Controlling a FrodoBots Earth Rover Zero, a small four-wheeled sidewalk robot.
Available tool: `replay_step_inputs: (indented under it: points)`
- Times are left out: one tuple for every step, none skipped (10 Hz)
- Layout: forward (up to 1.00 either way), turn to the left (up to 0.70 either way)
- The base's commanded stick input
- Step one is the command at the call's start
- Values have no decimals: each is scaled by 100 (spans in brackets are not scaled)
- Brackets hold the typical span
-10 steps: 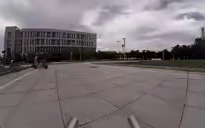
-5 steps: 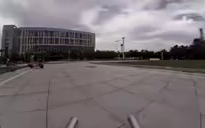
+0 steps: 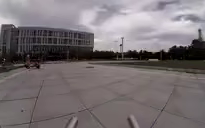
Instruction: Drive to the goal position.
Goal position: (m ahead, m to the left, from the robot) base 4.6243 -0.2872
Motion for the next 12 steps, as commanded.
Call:
replay_step_inputs:
  points:
    - [70, 1]
    - [70, 1]
    - [70, 1]
    - [70, 1]
    - [70, 1]
    - [70, 1]
    - [70, 1]
    - [70, 1]
    - [70, 1]
    - [70, 1]
    - [70, 1]
    - [70, 1]
